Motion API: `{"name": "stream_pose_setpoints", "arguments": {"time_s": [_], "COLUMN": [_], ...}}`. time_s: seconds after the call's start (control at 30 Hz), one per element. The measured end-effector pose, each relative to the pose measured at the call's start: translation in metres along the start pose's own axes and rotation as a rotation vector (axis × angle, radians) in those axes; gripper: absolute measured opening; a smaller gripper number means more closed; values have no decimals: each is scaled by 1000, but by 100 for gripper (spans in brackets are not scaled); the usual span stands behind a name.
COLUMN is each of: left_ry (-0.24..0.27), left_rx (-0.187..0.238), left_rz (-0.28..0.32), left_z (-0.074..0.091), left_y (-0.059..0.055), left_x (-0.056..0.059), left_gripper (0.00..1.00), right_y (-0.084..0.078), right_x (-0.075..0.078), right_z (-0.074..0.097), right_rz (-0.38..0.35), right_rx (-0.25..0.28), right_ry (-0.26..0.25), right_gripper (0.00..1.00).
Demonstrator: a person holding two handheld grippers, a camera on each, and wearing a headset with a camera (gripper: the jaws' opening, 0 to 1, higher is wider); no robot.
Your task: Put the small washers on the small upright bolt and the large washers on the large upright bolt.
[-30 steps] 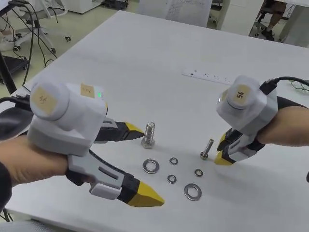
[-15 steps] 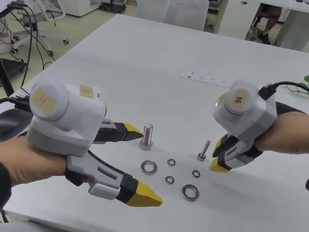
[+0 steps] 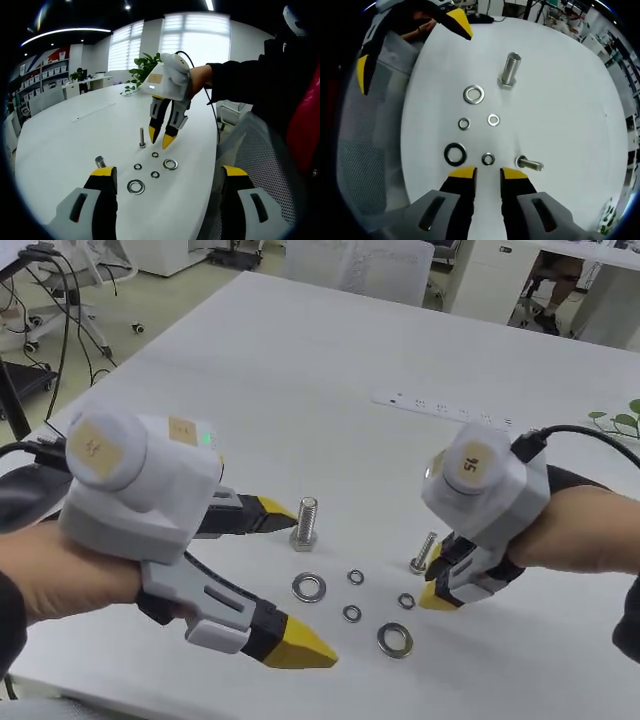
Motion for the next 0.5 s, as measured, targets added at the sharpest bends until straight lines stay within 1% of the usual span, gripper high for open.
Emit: {"name": "stream_pose_setpoints", "arguments": {"time_s": [0.23, 0.5], "left_ry": [2, 3], "left_rx": [1, -2], "left_rz": [0, 0], "left_z": [1, 1], "left_y": [0, -1], "left_x": [0, 0], "left_gripper": [85, 84], "right_y": [4, 4], "right_x": [-1, -2], "right_z": [-8, -17], "right_rz": [4, 7], "right_rx": [0, -11], "right_ry": [7, 17], "right_gripper": [19, 19]}}
Point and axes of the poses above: the centre of the closed fingertips' face, and the gripper's own axes: z roughly backward along the fingers, x roughly to its right, y roughly out of its top, the point moved 3 cm from there along z, roughly backward along the fingers, and after that the axes turned 4 degrees about -z, right-handed, at the moved point
